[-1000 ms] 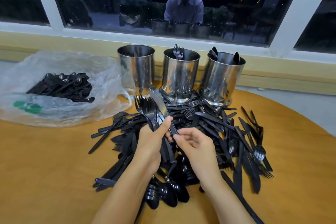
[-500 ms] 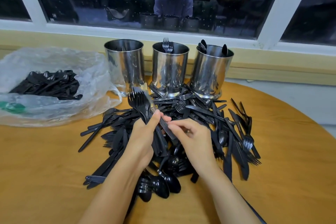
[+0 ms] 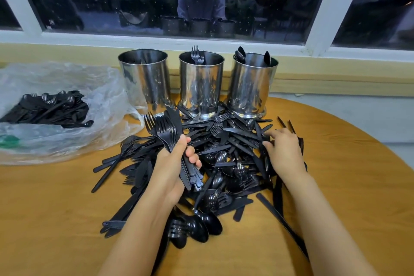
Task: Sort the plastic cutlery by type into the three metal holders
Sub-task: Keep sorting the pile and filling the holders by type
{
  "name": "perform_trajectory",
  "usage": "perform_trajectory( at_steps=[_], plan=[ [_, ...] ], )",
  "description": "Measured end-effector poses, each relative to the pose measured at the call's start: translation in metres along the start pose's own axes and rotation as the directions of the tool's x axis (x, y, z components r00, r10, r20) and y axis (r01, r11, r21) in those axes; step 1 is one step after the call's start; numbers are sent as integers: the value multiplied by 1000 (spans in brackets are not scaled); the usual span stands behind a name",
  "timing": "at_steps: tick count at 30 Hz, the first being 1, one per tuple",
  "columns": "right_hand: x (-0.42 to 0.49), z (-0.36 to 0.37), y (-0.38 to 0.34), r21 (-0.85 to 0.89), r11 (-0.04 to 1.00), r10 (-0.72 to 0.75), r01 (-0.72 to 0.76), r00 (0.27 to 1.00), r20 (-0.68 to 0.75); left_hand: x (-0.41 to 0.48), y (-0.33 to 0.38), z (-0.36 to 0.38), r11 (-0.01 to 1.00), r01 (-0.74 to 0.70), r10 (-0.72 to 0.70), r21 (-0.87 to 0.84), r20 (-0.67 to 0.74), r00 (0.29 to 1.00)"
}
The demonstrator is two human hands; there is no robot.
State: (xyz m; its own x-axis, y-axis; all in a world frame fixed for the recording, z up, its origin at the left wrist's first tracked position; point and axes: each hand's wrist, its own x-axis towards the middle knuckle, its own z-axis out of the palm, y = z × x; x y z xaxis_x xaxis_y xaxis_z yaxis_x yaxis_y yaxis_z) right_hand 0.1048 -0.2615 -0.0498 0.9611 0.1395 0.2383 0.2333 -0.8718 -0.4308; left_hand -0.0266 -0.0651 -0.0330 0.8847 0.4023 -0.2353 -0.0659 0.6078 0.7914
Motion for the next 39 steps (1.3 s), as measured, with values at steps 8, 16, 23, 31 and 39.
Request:
perform_trajectory(
  at_steps=[8, 16, 23, 31, 39],
  plan=[
    [0, 5, -3, -61, 998, -2, -1, 999, -49, 2, 0, -3, 1000, 10, -10, 16, -29, 1000],
    [-20, -12, -42, 573, 810, -11, 123, 981, -195, 2, -4, 1, 999, -11, 12, 49, -29, 999],
    [-57, 1, -86, 746, 665, -263, -48, 919, 293, -1, -7, 1, 985, -63, 65, 159, -6, 998],
    [-57, 4, -82, 752, 659, -344, -12, 884, 316, -2, -6, -1, 962, -72, 79, 264, -19, 997],
    [-21, -3, -37, 543, 836, -88, 82, 996, -15, 2, -3, -1, 995, -63, 65, 74, -23, 998]
  ],
)
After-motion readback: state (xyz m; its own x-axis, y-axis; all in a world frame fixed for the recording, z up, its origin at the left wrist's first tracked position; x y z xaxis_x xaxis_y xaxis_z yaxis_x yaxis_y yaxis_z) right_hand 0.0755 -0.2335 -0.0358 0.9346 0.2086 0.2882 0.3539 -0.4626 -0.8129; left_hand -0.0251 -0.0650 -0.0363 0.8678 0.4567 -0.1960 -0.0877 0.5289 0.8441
